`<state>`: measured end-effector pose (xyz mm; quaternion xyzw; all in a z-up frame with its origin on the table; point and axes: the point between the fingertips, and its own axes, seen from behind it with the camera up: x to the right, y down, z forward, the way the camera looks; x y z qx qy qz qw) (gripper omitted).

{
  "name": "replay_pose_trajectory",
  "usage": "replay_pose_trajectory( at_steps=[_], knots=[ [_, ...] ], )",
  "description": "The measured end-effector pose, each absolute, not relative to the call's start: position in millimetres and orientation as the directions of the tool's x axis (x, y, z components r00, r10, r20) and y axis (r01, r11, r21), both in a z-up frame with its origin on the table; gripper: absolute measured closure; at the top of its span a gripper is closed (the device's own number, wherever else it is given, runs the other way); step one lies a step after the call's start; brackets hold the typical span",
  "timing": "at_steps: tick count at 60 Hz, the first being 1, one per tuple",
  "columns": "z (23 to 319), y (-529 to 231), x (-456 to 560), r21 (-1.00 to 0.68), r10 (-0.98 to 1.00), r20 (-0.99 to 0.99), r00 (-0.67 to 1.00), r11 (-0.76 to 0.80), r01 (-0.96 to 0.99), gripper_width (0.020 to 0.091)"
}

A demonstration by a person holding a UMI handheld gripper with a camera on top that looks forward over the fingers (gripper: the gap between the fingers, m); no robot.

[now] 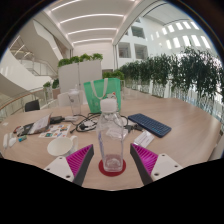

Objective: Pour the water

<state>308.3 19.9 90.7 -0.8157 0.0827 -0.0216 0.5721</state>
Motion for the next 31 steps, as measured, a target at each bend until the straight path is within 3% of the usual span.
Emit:
replay_pose_trajectory(
  at_steps=[13, 31],
  knots=[
    [105.1, -77.0, 287.8, -0.887, -0.223, -0.105, 0.969, -0.419, -0.192, 0.0277],
    [182.0, -172.8, 223.1, -0.898, -0.263, -0.079, 0.961, -0.401, -0.184, 0.0276]
  ],
)
